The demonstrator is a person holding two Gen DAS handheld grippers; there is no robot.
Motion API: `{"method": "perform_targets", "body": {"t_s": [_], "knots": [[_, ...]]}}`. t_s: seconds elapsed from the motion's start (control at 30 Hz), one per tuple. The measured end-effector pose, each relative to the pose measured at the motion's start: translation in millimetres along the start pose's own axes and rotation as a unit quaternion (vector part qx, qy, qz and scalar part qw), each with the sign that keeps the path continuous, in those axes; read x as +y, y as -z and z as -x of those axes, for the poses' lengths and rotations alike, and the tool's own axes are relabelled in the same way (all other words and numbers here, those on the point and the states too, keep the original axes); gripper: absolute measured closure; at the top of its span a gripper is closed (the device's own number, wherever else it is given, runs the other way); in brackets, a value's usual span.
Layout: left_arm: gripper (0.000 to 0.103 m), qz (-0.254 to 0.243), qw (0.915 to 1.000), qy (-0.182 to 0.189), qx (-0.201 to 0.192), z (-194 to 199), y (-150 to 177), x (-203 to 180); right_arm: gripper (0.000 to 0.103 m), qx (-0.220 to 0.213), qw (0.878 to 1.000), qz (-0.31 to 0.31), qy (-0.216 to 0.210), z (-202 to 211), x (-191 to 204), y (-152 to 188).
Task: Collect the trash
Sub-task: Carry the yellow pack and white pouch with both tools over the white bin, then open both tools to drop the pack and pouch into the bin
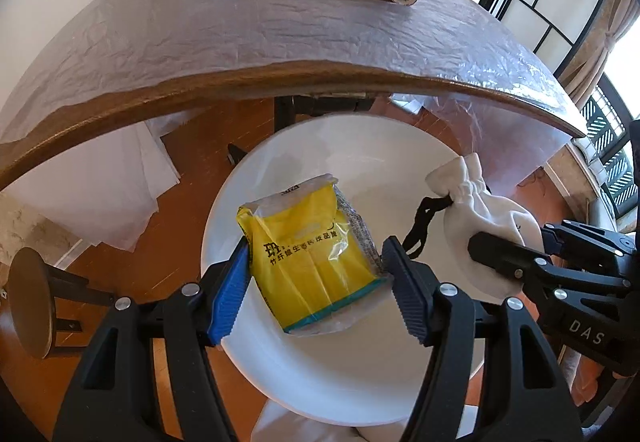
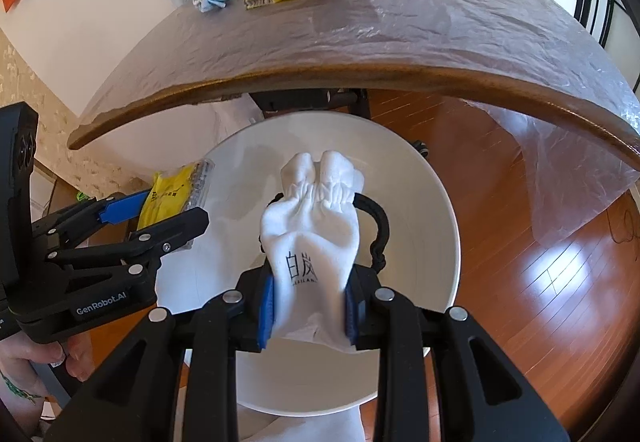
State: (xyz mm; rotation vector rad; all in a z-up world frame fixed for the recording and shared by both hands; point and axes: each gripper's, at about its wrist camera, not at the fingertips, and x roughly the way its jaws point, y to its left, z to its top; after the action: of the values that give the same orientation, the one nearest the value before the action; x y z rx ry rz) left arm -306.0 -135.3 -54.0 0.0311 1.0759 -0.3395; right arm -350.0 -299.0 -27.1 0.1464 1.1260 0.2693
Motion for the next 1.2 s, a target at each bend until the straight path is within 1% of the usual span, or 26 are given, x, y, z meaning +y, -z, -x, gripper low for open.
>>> {"method": "perform_targets", "body": {"t_s": [0.3, 0.87, 0.93, 0.97, 1.0, 1.03, 1.07, 1.1, 1.2], "knots": [[0.037, -0.01, 0.9999, 0.001, 0.008, -7, -4, -5, 0.076, 0.006, 1.0, -0.002, 0.005, -3, -9, 6], [0.037, -0.017, 0.9997, 0.003, 0.02, -18, -6, -12, 0.075, 0.014, 1.0, -0.008, 0.009, -8, -10, 10], [0.036, -0.022, 0.9995, 0.002, 0.025, -19, -7, -14, 0.073, 0.015, 1.0, -0.011, 0.01, -8, -11, 10], [0.035, -0.024, 0.9994, -0.002, 0.024, -20, -7, -14, 0.066, 0.015, 1.0, -0.013, 0.011, -8, -11, 9], [0.031, -0.025, 0.9993, -0.011, 0.024, -21, -7, -14, 0.062, 0.013, 1.0, -0.015, 0.015, -8, -12, 9], [0.026, -0.026, 0.9993, -0.013, 0.023, -21, -8, -15, 0.058, 0.009, 1.0, -0.018, 0.021, -7, -13, 9], [0.023, -0.027, 0.9994, -0.012, 0.021, -20, -8, -16, 0.054, 0.007, 1.0, -0.021, 0.022, -6, -14, 9], [0.019, -0.026, 0.9994, -0.013, 0.018, -19, -9, -15, 0.052, 0.005, 0.999, -0.023, 0.022, -5, -15, 8], [0.018, -0.025, 0.9995, -0.015, 0.015, -19, -9, -15, 0.05, -0.002, 0.999, -0.029, 0.023, -1, -18, 6]]}}
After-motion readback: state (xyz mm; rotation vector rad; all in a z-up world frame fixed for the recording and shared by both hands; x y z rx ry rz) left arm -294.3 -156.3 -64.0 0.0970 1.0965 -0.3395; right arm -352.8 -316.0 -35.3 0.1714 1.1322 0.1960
